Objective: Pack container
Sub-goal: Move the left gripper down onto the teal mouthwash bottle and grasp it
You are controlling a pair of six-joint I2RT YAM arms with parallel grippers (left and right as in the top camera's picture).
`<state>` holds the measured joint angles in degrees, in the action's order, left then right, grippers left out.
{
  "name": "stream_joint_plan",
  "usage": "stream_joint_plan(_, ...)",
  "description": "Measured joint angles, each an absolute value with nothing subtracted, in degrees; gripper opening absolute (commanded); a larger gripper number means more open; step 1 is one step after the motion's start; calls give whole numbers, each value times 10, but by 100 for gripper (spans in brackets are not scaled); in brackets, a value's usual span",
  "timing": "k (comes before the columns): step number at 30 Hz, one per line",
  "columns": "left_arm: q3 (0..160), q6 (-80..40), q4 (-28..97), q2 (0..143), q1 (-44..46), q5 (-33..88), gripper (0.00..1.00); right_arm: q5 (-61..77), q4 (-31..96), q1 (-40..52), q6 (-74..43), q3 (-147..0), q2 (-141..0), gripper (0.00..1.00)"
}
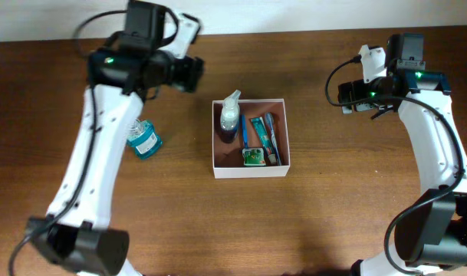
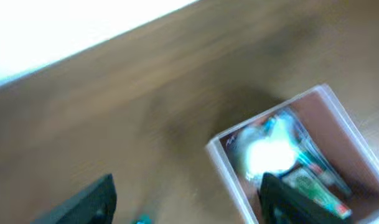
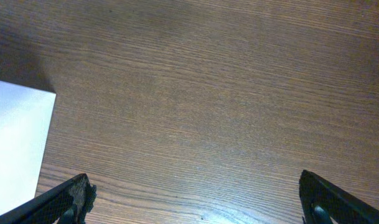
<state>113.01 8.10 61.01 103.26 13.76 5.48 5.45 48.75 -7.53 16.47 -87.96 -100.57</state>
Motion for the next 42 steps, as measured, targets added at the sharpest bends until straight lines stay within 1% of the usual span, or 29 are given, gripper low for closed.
stream_joint_plan(4, 1132, 29, 686, 1027, 114, -20, 76, 55, 488, -75, 164, -880, -1006, 98)
stream_joint_plan(8, 1132, 7, 731, 1051, 83, -51, 76, 55, 488, -75, 164, -880, -1006, 98)
stream_joint_plan(19, 1132, -2, 775, 1113, 6, -58, 79, 55, 488, -75, 164, -880, -1006, 98)
stream_joint_plan(23, 1132, 40, 799, 1135, 0, -46, 79, 55, 488, -75, 164, -880, -1006, 98)
stream_joint_plan(31, 1131, 202, 815, 1159, 1, 45, 77, 55, 488, -75, 164, -880, -1006, 98)
stream_joint_plan(32, 1131, 214, 815, 1159, 1, 50, 75, 55, 488, -75, 165, -880, -1006, 98)
stream_joint_plan(35, 1131, 237, 815, 1159, 1, 61, 73, 55, 488, -75, 164, -880, -1006, 98)
stream_joint_plan(42, 1115, 265, 818, 1160, 2, 70, 76, 55, 488, -75, 164, -880, -1006, 98)
